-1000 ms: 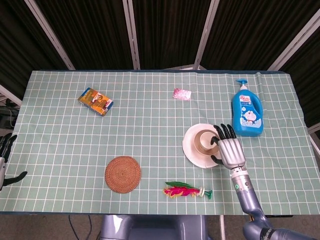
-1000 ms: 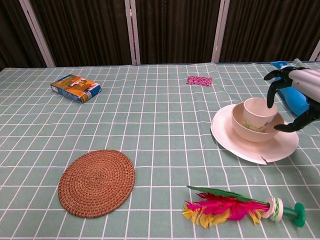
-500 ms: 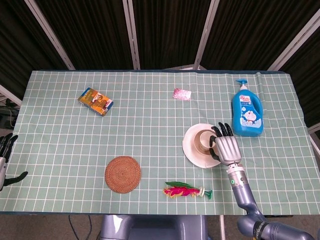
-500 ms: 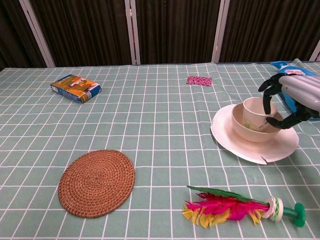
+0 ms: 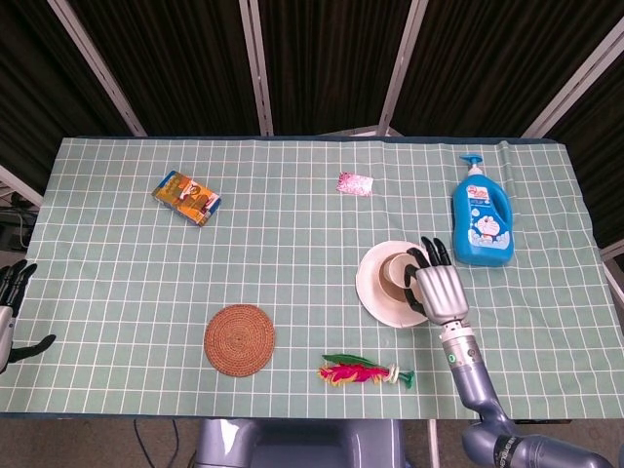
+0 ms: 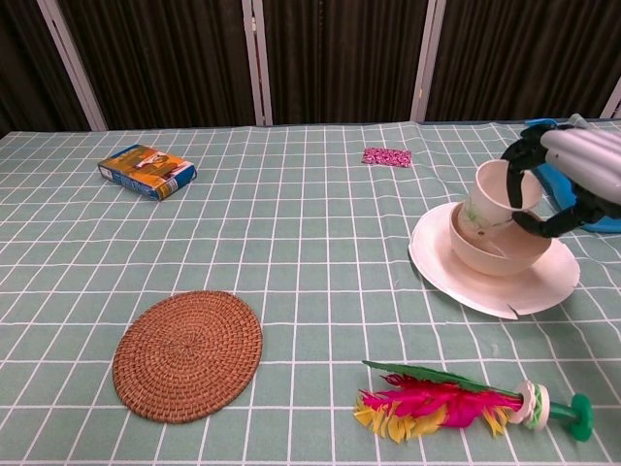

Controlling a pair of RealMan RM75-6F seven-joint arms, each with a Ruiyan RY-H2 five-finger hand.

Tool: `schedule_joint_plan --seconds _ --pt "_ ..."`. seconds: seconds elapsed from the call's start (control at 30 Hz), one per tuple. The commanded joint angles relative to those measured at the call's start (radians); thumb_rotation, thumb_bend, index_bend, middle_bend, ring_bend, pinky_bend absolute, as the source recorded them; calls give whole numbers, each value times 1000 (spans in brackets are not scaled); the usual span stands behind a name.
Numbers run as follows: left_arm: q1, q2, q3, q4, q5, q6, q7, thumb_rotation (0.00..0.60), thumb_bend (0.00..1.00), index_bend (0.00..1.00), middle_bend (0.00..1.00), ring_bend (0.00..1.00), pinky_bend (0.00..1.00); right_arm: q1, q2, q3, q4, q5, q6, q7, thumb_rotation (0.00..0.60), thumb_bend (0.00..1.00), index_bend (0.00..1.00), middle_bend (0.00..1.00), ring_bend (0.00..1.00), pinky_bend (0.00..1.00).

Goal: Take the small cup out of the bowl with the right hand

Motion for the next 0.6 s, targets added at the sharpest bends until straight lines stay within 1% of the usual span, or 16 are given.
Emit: schedule_joint_plan --seconds 0.03,0.2,0.3,0.33,0.47,0.6 --pt "1 1 -1 0 0 2 -3 600 0 0 0 0 0 -13 62 15 -68 -24 51 -29 600 459 662 206 0 0" --pt "2 2 0 -1 2 4 -4 600 0 0 0 0 0 -43 145 23 -138 -20 93 -43 600 454 663 206 0 0" --pt "1 2 1 -4 5 5 4 600 0 0 0 0 0 -68 191 12 -158 -16 107 -33 600 451 663 206 0 0" --pt "1 0 3 -7 10 6 14 600 0 0 0 0 0 -83 207 1 -154 -8 107 -21 600 450 663 206 0 0" --pt "2 -1 4 -13 11 10 24 600 0 0 0 0 0 -97 225 -14 -154 -6 103 9 600 448 663 206 0 0" --pt "2 -1 3 -14 6 9 25 600 0 0 0 0 0 -109 237 -24 -146 3 110 -5 600 441 664 206 0 0"
